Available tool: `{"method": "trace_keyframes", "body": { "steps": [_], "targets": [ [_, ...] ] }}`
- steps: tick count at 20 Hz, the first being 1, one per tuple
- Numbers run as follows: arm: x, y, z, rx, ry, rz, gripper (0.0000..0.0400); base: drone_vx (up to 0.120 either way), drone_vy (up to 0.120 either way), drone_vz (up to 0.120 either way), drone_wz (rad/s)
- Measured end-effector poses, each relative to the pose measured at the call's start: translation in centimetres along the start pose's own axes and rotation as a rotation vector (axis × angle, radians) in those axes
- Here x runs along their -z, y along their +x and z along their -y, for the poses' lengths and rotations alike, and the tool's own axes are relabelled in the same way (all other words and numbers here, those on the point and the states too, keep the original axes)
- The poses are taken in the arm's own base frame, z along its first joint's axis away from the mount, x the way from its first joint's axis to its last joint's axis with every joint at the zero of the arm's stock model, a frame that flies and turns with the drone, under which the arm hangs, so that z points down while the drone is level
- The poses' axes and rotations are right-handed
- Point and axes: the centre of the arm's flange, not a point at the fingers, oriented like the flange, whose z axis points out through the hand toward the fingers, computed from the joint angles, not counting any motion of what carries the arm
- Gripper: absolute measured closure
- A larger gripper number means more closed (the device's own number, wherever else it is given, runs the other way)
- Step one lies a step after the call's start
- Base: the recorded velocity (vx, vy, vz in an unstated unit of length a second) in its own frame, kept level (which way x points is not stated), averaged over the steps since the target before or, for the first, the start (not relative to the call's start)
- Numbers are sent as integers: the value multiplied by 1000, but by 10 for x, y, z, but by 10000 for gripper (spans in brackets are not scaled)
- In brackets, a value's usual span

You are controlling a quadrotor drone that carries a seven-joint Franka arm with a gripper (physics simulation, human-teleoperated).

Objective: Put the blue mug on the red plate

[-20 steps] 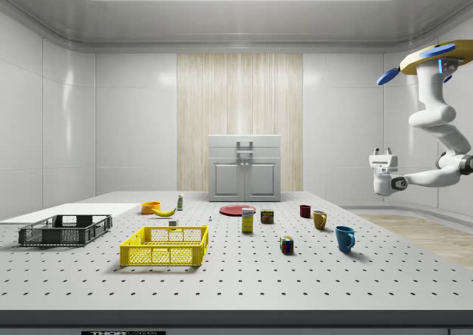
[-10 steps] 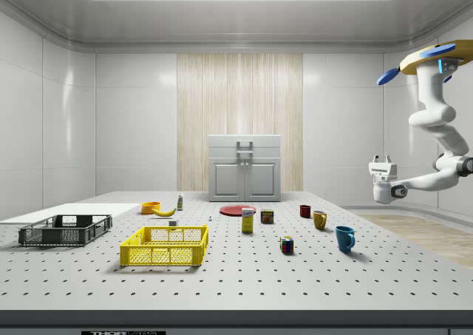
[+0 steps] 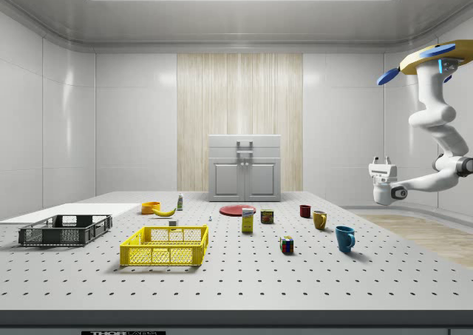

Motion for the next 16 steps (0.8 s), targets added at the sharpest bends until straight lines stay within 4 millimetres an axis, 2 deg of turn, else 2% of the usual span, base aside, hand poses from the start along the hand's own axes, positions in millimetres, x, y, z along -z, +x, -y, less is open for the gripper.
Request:
{"method": "trace_keyframes", "body": {
  "steps": [16],
  "targets": [
    [1,-1,0,0,6,-12,0,0,0,0,0]
  ]
}}
